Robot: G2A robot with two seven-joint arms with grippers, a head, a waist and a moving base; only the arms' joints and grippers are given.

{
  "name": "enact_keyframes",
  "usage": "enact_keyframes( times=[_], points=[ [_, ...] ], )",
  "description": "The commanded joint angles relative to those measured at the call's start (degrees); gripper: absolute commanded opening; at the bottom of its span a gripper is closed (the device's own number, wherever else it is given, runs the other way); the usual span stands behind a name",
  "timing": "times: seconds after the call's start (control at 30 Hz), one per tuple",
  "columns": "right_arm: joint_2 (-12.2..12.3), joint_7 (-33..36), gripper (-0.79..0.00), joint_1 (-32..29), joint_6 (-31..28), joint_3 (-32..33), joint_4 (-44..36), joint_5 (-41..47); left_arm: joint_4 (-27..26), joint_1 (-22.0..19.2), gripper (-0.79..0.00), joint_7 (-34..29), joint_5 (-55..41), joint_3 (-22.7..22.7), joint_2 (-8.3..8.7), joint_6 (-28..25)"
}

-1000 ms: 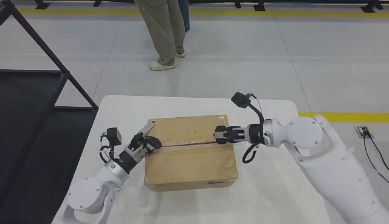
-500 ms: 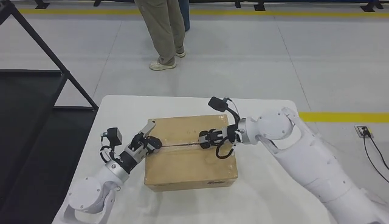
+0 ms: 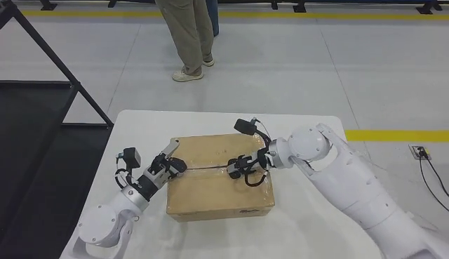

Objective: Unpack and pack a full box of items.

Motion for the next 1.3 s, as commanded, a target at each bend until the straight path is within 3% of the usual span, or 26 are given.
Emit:
enact_keyframes(
  times=[0.0,0.77,0.97,1.27],
  points=[
    [-0.6,-0.7,-0.785,0.3,0.1,-0.7,0.7,0.8,-0.1,0.2,0.0,0.1,-0.1,-0.2,0.02,-0.1],
    [-10.3,-5.1,-0.785,6.1,-7.4,-9.3,12.2,6.3,-1.0,2.9,0.0,0.0,-1.8,-2.9,0.2,-2.3],
    [-9.2,-3.2,-0.785,6.0,-8.1,-6.4,13.8,4.5,-1.0,2.8,0.0,-0.4,-1.9,-3.2,0.26,-2.3],
    [-4.0,-1.3,-0.785,-0.4,-6.7,2.2,7.8,0.4,-0.6,1.8,0.0,-1.3,-1.2,-2.8,0.34,-1.5]
  ],
)
